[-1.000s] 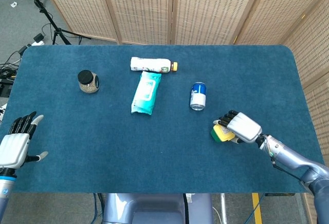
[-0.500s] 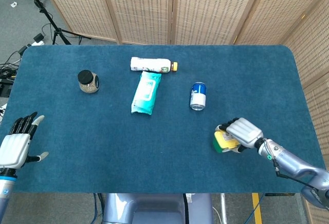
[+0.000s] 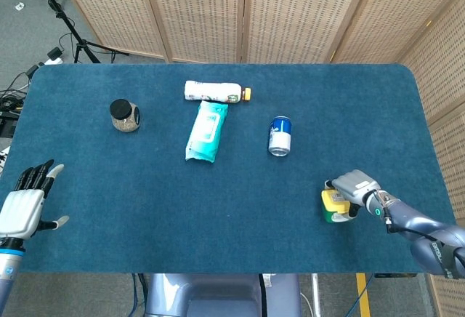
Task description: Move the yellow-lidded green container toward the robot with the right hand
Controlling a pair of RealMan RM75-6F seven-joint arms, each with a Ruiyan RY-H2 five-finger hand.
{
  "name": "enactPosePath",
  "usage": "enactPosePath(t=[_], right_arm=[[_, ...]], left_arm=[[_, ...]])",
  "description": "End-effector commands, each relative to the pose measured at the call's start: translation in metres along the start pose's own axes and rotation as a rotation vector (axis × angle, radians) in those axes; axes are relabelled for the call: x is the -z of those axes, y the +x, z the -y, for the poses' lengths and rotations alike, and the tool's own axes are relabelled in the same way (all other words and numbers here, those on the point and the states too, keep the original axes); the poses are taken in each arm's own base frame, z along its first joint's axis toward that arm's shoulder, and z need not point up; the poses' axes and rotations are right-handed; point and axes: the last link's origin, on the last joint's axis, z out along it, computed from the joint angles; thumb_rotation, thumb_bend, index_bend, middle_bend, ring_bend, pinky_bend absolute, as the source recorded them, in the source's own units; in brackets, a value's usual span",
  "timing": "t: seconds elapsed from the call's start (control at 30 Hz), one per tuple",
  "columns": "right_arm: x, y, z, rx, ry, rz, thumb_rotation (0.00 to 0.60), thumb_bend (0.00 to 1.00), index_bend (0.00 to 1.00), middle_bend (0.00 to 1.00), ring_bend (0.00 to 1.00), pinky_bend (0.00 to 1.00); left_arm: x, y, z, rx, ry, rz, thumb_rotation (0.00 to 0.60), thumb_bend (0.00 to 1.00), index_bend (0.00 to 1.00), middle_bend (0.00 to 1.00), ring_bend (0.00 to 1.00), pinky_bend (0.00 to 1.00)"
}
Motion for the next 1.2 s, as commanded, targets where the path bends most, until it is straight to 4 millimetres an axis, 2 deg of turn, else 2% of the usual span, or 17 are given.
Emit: enactPosePath(t=[0.03, 0.07, 0.1, 0.13, 0.17, 0.2, 0.23, 0.3, 0.33, 0.77, 0.97, 1.2], right_arm=[[-0.006, 0.002, -0.001, -0.009, -0.013, 0.008, 0.600, 1.00, 0.56, 0.49, 0.40, 0.30], [-0.007, 0.001, -0.001, -0.019, -0.015, 0.003, 0.600, 1.00, 0.52, 0.40, 0.33, 0.29], [-0.008, 0.001, -0.002, -0.029, -0.019, -0.005, 0.600, 1.00, 0.43, 0.24, 0.19, 0.25], [-0.009, 0.001, -0.003, -0.026, -0.022, -0.015, 0.600, 0.93, 0.31, 0.11, 0.08, 0.18], [-0.009, 0.001, -0.004, -0.019, -0.027, -0.029, 0.600, 0.85, 0.23, 0.05, 0.03, 0.12], [-0.010, 0.000, -0.005, -0.014, -0.031, -0.043, 0.600, 0.67, 0.13, 0.00, 0.00, 0.06], [-0.010, 0.000, -0.006, -0.013, -0.034, -0.054, 0.600, 0.49, 0.06, 0.00, 0.00, 0.02], [-0.010, 0.000, -0.006, -0.026, -0.037, -0.076, 0.600, 0.31, 0.01, 0.00, 0.00, 0.00], [-0.010, 0.000, -0.006, -0.030, -0.039, -0.083, 0.600, 0.27, 0.00, 0.00, 0.00, 0.00], [-0.017, 0.004, -0.014, -0.082, -0.078, -0.142, 0.600, 0.26, 0.00, 0.00, 0.00, 0.00], [-0.019, 0.018, -0.015, -0.111, -0.074, -0.317, 0.600, 0.23, 0.00, 0.00, 0.00, 0.00], [-0.028, 0.017, -0.025, -0.158, -0.062, -0.458, 0.600, 0.18, 0.00, 0.00, 0.00, 0.00]], left_arm=[[0.000, 0.000, 0.000, 0.001, 0.001, 0.000, 0.600, 0.00, 0.00, 0.00, 0.00, 0.00], [0.000, 0.000, 0.000, 0.001, 0.001, -0.001, 0.600, 0.00, 0.00, 0.00, 0.00, 0.00], [0.000, 0.000, -0.001, 0.000, 0.001, -0.002, 0.600, 0.00, 0.00, 0.00, 0.00, 0.00], [0.000, 0.000, -0.001, -0.001, 0.000, -0.002, 0.600, 0.00, 0.00, 0.00, 0.00, 0.00], [0.000, -0.001, -0.001, -0.001, 0.000, 0.000, 0.600, 0.00, 0.00, 0.00, 0.00, 0.00], [0.000, -0.001, -0.001, -0.002, -0.002, 0.003, 0.600, 0.00, 0.00, 0.00, 0.00, 0.00], [0.000, -0.002, -0.002, -0.003, -0.003, 0.005, 0.600, 0.00, 0.00, 0.00, 0.00, 0.00], [0.000, -0.002, -0.002, -0.004, -0.005, 0.008, 0.600, 0.00, 0.00, 0.00, 0.00, 0.00], [0.000, -0.002, -0.002, -0.004, -0.006, 0.008, 0.600, 0.00, 0.00, 0.00, 0.00, 0.00], [0.001, -0.001, -0.002, 0.000, -0.008, 0.004, 0.600, 0.00, 0.00, 0.00, 0.00, 0.00], [0.001, -0.001, -0.002, 0.002, -0.007, 0.000, 0.600, 0.00, 0.00, 0.00, 0.00, 0.00], [0.002, -0.001, -0.003, 0.003, -0.011, 0.001, 0.600, 0.00, 0.00, 0.00, 0.00, 0.00]])
